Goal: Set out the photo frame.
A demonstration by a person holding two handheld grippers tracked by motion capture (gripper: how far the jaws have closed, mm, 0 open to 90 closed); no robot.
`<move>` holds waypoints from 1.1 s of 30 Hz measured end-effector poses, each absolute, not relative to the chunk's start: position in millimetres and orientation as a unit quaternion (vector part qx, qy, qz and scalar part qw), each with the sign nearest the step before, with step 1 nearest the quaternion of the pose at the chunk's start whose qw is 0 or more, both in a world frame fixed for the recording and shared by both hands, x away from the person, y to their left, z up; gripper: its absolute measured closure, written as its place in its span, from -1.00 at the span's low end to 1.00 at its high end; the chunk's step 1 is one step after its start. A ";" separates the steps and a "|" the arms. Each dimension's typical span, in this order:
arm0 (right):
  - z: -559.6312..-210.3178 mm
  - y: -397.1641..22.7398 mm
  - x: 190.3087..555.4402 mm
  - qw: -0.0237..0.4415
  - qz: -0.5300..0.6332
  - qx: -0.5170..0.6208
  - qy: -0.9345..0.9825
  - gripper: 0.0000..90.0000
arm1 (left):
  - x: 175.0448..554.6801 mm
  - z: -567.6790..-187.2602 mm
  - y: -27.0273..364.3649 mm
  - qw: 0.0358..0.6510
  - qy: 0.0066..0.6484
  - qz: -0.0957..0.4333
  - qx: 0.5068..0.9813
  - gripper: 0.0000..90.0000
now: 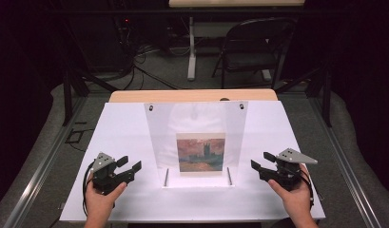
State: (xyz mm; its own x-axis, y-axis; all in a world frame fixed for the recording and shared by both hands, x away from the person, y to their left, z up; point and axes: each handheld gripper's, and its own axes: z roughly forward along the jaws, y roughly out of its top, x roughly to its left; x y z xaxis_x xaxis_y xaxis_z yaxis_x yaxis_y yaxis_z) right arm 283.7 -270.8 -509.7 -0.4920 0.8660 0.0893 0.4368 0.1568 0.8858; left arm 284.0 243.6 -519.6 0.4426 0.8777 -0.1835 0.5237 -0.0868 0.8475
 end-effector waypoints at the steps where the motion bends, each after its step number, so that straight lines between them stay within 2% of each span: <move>1: -512.2 -270.2 284.0 0.229 0.466 0.448 0.728 -0.16 | 284.3 -521.6 243.4 0.462 0.493 0.190 0.712 -0.15; 5: -525.2 -267.6 287.6 0.227 0.453 0.447 0.737 -0.17 | 285.0 -527.9 242.9 0.455 0.490 0.194 0.718 -0.15; 12: -542.3 -263.1 291.1 0.185 0.426 0.451 0.762 -0.18 | 286.7 -540.8 236.9 0.435 0.483 0.187 0.736 -0.15; 26: -551.0 -262.3 293.7 0.142 0.419 0.459 0.771 -0.18 | 290.1 -549.5 230.4 0.411 0.483 0.153 0.758 -0.16; 33: -552.5 -265.2 294.9 0.137 0.422 0.465 0.766 -0.18 | 290.7 -550.6 229.1 0.408 0.481 0.148 0.762 -0.16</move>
